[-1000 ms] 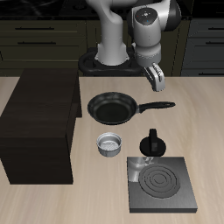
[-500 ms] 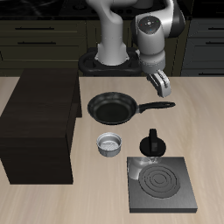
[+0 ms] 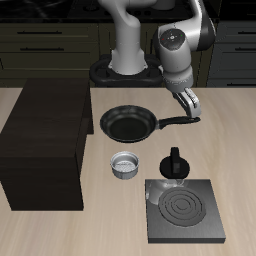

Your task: Place the frypan on the stove

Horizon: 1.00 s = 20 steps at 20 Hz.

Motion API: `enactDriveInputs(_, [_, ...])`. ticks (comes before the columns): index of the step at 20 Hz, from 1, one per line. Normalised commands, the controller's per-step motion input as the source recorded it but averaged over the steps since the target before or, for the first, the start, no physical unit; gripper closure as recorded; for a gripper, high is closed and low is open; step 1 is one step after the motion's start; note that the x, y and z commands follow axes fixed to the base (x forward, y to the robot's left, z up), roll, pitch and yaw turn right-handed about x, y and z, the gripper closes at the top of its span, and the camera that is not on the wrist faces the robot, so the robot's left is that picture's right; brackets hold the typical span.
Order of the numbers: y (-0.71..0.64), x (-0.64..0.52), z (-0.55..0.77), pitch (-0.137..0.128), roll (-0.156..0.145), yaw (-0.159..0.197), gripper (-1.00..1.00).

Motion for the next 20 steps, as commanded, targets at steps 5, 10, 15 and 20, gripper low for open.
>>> enactDriveInputs(5, [0.06, 0.04, -0.02, -0.030, 0.021, 0.012, -1.00])
enactDriveInputs(10, [0.05, 0.13, -0.12, -0.010, 0.036, 0.003, -1.00])
enactDriveInputs(15, [-0.04, 0.13, -0.10, 0.014, -0.012, -0.007, -1.00])
enactDriveInputs(20, [0.01, 0.05, -0.12, -0.012, 0.009, 0.015, -1.00])
